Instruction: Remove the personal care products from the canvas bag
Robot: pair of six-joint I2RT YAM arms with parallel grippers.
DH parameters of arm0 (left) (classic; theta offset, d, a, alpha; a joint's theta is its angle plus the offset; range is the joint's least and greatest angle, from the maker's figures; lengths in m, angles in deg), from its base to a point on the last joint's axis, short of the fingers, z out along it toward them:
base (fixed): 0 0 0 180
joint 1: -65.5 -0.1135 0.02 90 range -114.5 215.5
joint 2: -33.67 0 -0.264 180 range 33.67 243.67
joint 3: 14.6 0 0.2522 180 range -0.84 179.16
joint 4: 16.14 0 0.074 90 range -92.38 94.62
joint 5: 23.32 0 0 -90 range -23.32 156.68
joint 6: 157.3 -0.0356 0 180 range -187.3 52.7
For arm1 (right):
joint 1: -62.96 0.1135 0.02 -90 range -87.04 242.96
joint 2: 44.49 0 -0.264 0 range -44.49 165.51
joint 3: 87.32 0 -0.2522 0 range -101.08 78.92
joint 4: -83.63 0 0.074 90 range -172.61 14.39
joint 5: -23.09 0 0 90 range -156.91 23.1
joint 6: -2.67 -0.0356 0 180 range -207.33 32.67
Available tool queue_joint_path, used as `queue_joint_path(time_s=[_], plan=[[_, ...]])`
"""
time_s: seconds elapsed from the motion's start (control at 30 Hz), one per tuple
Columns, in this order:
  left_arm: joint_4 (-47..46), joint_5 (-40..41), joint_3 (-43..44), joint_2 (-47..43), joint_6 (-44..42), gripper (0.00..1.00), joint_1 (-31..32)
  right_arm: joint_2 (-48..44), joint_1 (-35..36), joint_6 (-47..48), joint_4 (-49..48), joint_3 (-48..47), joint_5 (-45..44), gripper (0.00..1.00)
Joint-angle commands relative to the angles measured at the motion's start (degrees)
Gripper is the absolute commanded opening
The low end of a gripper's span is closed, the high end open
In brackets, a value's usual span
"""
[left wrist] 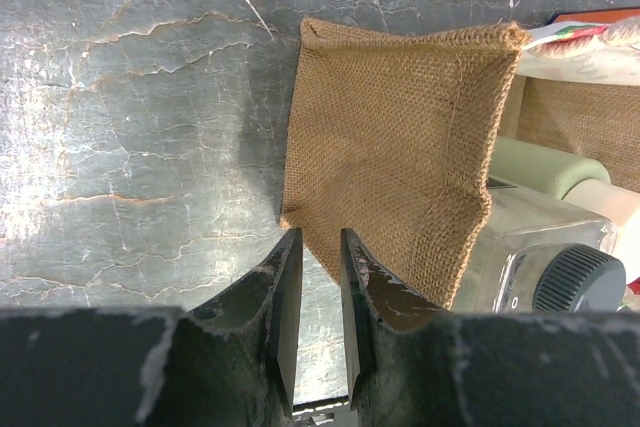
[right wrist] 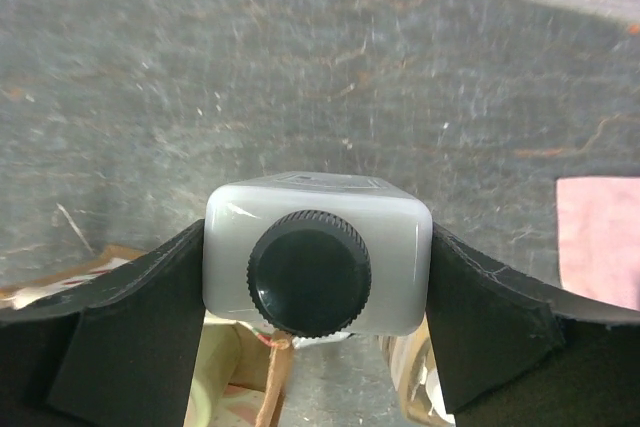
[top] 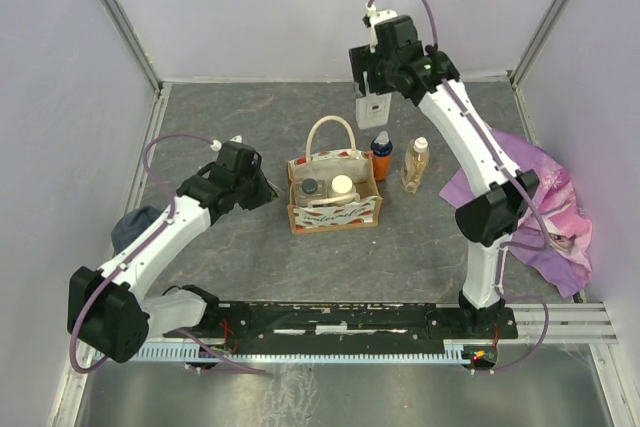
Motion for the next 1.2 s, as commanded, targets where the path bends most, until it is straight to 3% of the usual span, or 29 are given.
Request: queue_joint_path(time_s=[0.0,0.33,0.5,0.63,0.73,0.83,1.0,1.17], plan=[[-1.94,-0.42,0.65,0.35,-2.28,0.29,0.02,0.72,-1.62,-1.7,-13.02,5.91,1.52,0.52],[-2.93,-1.33,0.62,2.82,-2.76,0.29,0.12,3.78,-2.41,-1.73,-20.67,17.97,2.31,0.54],[-3.2,-1.65,0.68,3.44,-2.93,0.29,0.08,4.32,-2.41,-1.54,-20.68,20.45,2.2,0.78],[-2.86,-1.37,0.97,3.42,-3.24,0.29,0.07,-1.38,-2.15,-1.3,-23.74,23.84,0.57,0.99],[-2.94,-1.07,1.27,3.0,-3.22,0.29,0.03,-9.01,0.03,1.26,-26.89,27.36,-3.01,1.0],[-3.3,-0.73,1.82,2.39,-3.04,0.29,0.07,-13.36,3.77,2.97,-21.93,24.1,-5.54,1.0],[-4.3,-0.62,3.25,2.31,-3.18,0.29,0.08,-14.79,11.33,-0.05,-12.53,20.01,-0.48,1.0],[-4.21,-1.74,3.82,3.98,-3.78,0.29,0.01,-14.34,17.67,-4.69,-13.08,25.06,2.87,0.98]])
